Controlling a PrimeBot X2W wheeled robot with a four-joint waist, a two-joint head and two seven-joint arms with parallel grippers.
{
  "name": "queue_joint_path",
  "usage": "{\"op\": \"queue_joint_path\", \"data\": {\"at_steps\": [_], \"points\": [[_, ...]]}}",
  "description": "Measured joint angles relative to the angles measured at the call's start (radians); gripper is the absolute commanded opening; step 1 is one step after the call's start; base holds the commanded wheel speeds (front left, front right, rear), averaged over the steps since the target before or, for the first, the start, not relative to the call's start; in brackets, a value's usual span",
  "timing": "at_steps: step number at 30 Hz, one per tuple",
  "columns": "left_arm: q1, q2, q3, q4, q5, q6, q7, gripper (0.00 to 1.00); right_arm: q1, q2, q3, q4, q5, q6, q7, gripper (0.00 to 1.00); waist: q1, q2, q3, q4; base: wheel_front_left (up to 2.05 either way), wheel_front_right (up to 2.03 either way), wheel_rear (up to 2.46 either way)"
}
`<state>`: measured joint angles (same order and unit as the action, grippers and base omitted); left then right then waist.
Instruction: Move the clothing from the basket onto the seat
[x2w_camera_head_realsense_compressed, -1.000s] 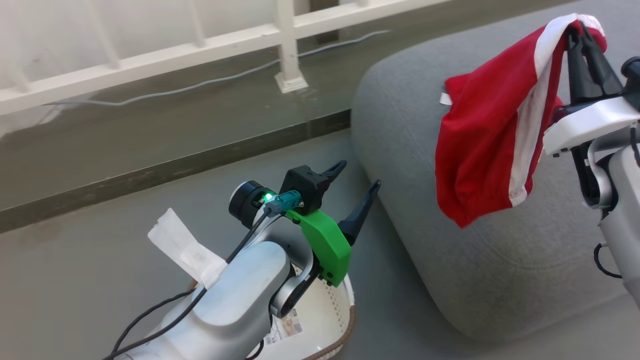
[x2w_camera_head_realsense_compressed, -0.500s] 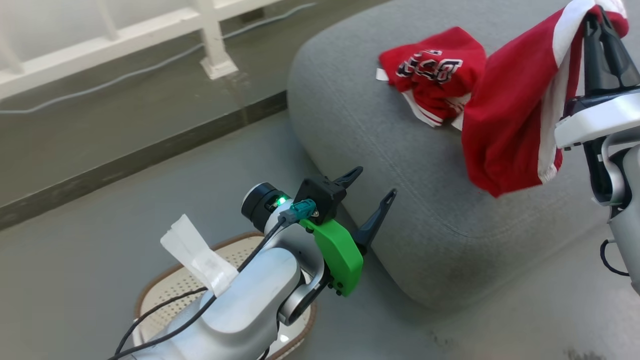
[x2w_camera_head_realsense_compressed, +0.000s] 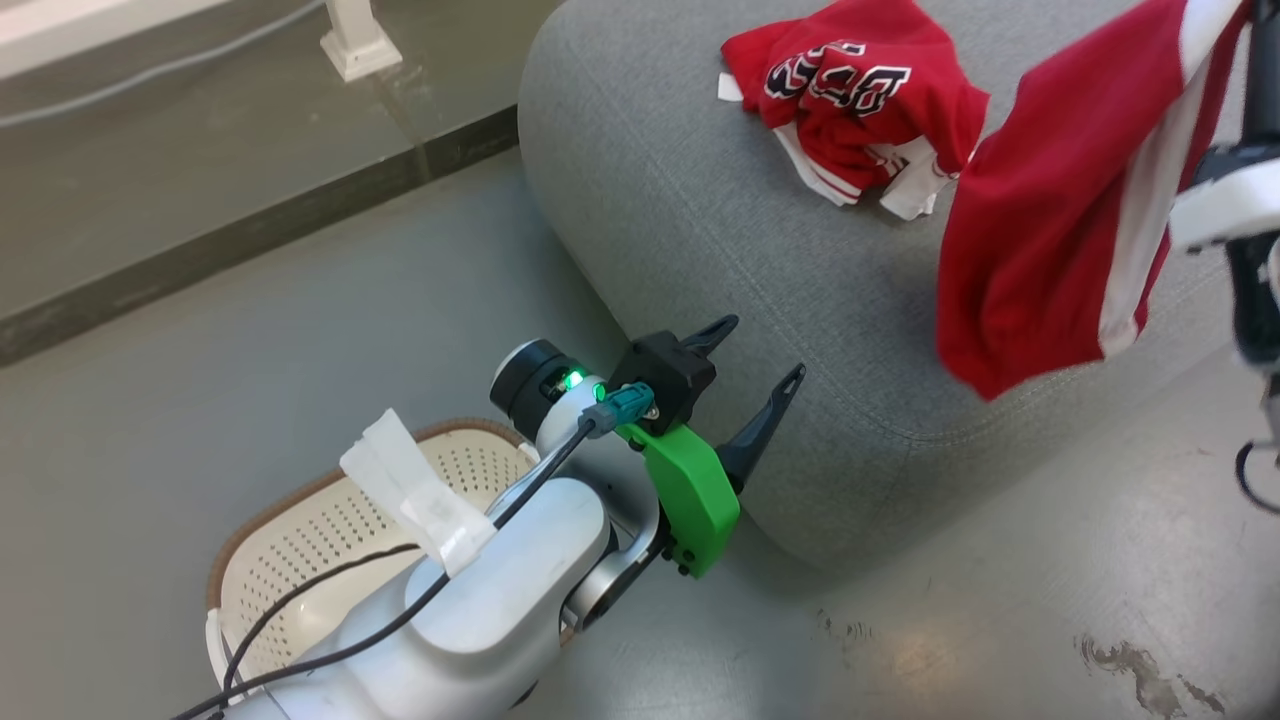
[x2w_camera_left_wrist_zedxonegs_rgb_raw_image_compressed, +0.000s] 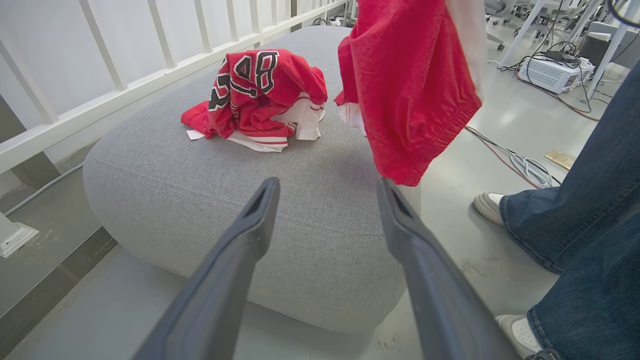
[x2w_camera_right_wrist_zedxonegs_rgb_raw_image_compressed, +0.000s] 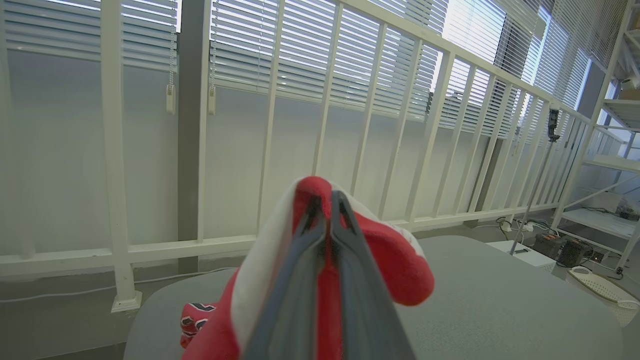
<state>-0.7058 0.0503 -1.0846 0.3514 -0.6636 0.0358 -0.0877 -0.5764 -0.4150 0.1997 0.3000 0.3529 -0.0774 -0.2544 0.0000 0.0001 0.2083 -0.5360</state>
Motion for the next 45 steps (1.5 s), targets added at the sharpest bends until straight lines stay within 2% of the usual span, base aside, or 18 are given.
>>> {"op": "queue_joint_path", "data": {"at_steps": [7, 14, 18, 24, 32, 37, 45], "points": [[-0.044, 0.001, 0.002, -0.014, 0.017, 0.01, 0.022, 1.0, -0.2, -0.049, -0.031, 0.022, 0.0, 0.016, 0.026, 0.0, 0.0, 0.0, 0.056, 0.027, 0.0, 0.0, 0.0], [-0.087, 0.004, -0.006, -0.044, 0.049, 0.01, 0.04, 1.0, -0.394, -0.123, -0.099, 0.069, 0.0, 0.012, 0.08, 0.0, 0.0001, 0.0, 0.115, 0.074, 0.0, 0.0, 0.0], [-0.105, 0.004, -0.02, -0.059, 0.061, 0.008, 0.046, 1.0, -0.468, -0.167, -0.124, 0.119, -0.002, -0.001, 0.105, 0.0, 0.0001, 0.0, 0.142, 0.116, 0.0, 0.0, 0.0], [-0.119, 0.004, -0.038, -0.076, 0.069, -0.002, 0.052, 1.0, -0.522, -0.199, -0.142, 0.202, -0.019, -0.021, 0.131, 0.0, 0.0001, 0.0, 0.172, 0.193, 0.0, 0.0, 0.0], [-0.134, 0.004, -0.046, -0.099, 0.072, -0.009, 0.052, 1.0, -0.636, -0.249, -0.122, 0.222, -0.077, -0.021, 0.133, 0.0, 0.0001, 0.0, 0.202, 0.292, 0.0, 0.0, 0.0], [-0.136, 0.004, -0.041, -0.11, 0.073, -0.007, 0.053, 1.0, -0.65, -0.239, -0.12, 0.281, -0.078, -0.021, 0.134, 0.0, 0.0002, -0.0001, 0.227, 0.32, 0.0, 0.0, 0.0], [-0.172, 0.004, -0.049, -0.142, 0.087, 0.0, 0.083, 1.0, -0.59, -0.198, -0.124, 0.394, -0.062, -0.026, 0.133, 0.0, 0.0001, 0.0, 0.277, 0.319, 0.0, 0.0, 0.0]]}}
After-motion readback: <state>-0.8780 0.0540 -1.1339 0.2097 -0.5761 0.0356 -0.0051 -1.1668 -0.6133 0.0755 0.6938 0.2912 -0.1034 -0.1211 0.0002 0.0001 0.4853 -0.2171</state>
